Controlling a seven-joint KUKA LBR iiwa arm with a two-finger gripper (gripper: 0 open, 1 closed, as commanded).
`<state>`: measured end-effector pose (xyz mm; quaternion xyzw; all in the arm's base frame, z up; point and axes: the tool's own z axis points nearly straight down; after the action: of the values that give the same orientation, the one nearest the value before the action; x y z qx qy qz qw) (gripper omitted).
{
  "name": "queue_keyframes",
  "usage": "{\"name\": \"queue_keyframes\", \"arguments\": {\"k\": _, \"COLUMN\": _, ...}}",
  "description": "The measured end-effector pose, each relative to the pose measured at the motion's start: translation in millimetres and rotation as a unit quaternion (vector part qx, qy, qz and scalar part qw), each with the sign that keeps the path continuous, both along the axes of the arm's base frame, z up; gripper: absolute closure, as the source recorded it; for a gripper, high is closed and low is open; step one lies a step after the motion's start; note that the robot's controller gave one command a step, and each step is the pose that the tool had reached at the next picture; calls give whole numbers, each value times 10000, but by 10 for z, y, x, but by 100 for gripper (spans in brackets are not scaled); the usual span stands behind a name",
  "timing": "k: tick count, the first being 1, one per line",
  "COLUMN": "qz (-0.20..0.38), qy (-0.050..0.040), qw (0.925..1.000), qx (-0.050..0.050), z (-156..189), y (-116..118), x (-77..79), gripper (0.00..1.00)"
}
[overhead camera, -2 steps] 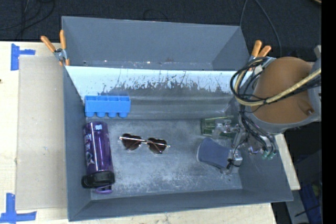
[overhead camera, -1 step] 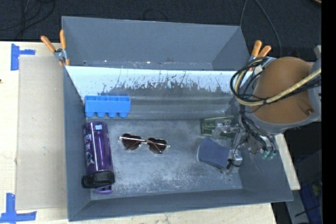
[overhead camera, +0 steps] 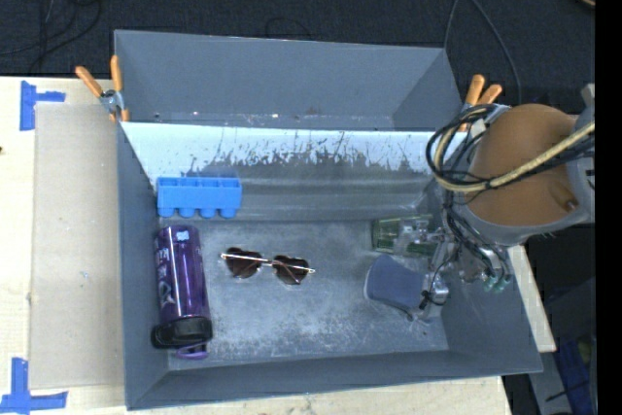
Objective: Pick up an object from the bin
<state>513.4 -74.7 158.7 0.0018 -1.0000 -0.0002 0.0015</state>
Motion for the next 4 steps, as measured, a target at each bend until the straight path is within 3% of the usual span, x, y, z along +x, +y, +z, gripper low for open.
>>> {"name": "queue_keyframes", "arguments": {"k": 1, "qz": -148, "qy": -2, "qw": 9999, "qx": 1, "z": 66, "y": 75, "x": 127, "gripper": 0}}
{"name": "queue_keyframes", "arguments": {"k": 2, "qz": -151, "qy": -2, "qw": 9999, "qx": 4, "z": -10, "y": 45, "x": 139, "gripper": 0}}
{"name": "queue_keyframes", "arguments": {"k": 3, "qz": -599, "qy": 7, "qw": 9982, "qx": 8, "z": -563, "y": -323, "x": 169, "gripper": 0}}
{"name": "queue_keyframes", "arguments": {"k": 4, "qz": -595, "qy": -18, "qw": 9982, "qx": 10, "z": -449, "y": -230, "x": 371, "gripper": 0}}
